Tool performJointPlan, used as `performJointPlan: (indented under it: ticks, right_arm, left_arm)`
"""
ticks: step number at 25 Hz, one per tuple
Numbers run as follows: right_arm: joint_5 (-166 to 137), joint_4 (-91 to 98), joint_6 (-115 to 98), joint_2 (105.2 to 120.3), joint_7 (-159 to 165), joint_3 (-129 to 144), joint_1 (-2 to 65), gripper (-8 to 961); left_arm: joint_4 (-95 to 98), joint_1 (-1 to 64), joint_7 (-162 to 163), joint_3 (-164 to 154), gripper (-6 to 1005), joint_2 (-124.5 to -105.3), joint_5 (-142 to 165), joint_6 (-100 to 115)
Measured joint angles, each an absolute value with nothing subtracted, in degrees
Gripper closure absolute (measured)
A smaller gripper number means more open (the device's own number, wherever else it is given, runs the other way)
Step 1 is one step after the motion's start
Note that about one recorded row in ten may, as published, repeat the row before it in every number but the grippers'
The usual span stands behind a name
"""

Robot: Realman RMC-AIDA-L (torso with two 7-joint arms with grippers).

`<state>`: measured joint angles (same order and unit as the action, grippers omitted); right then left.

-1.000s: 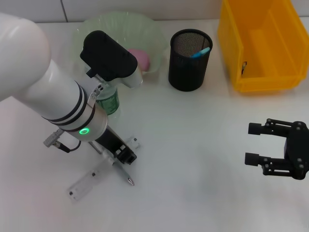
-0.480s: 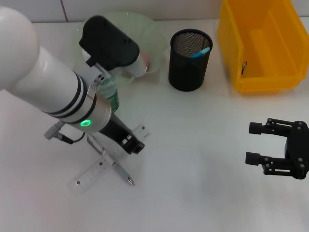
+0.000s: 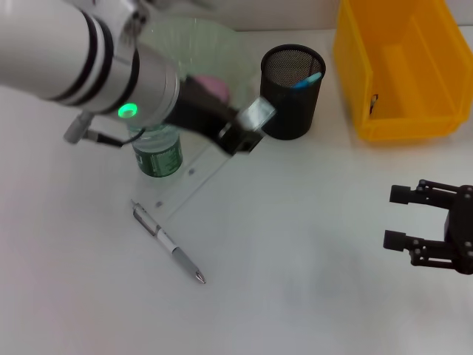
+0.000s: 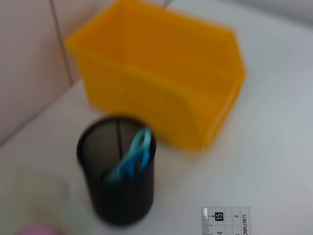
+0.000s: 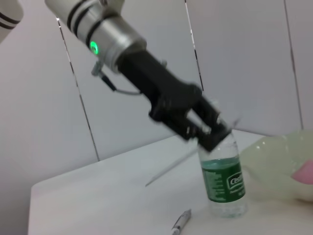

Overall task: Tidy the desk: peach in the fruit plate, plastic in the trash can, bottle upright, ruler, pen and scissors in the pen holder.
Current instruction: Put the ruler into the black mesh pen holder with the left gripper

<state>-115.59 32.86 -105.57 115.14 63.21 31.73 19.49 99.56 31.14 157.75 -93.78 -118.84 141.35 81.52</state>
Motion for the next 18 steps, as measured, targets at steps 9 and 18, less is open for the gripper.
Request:
performJointPlan:
  ticks: [9,18]
  right_arm:
    - [-115.5,32.8,-106.5,115.14,62.9,28.9,18.3,200]
    - [-115.5,32.6,-107.0,116.08,62.9,28.4,18.1,200]
  left_arm:
    - [95.1,30.1,146.3,-88.3,598,-118.76,123.3,69.9]
    - [70.4,29.1,108.6,-92.1,592,-119.11,85.6,43.9]
